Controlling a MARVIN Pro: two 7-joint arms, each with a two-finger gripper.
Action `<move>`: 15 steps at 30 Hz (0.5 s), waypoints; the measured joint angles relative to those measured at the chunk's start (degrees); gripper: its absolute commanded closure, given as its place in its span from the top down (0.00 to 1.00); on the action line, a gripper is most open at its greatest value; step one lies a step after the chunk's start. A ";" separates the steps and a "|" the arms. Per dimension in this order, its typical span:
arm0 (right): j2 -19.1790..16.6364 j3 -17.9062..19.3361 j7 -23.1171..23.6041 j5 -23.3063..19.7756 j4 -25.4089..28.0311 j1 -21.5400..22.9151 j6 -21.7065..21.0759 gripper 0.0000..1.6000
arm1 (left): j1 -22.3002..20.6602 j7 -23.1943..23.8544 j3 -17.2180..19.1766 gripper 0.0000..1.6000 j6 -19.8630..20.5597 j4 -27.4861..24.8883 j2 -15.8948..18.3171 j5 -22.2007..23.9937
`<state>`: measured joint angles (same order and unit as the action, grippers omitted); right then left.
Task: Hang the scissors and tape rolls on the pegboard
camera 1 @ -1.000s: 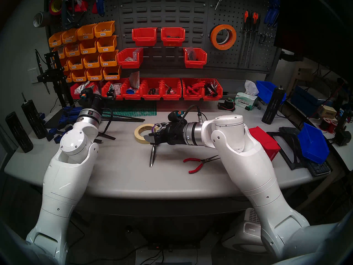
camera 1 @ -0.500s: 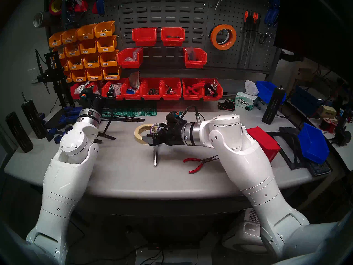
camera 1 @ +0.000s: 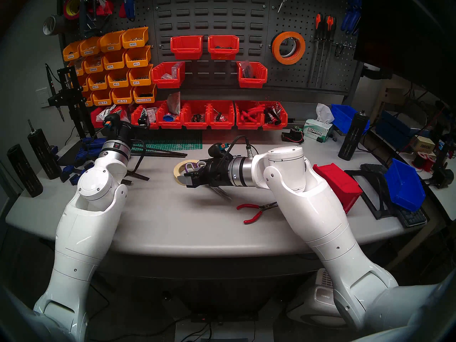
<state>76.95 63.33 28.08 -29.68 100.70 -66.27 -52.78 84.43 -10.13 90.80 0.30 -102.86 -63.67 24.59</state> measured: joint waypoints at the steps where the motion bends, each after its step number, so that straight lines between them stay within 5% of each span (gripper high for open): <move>1: 0.01 0.02 0.01 0.00 -0.01 0.02 0.01 1.00 | 0.00 0.00 0.00 1.00 0.00 0.00 0.00 0.00; 15: -0.26 0.05 1.43 -0.11 -0.11 0.45 0.04 1.00 | 0.00 0.00 0.00 1.00 0.00 0.00 0.00 0.00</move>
<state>76.70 63.38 29.51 -29.79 100.59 -65.82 -52.74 84.43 -10.13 90.80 0.30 -102.86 -63.67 24.59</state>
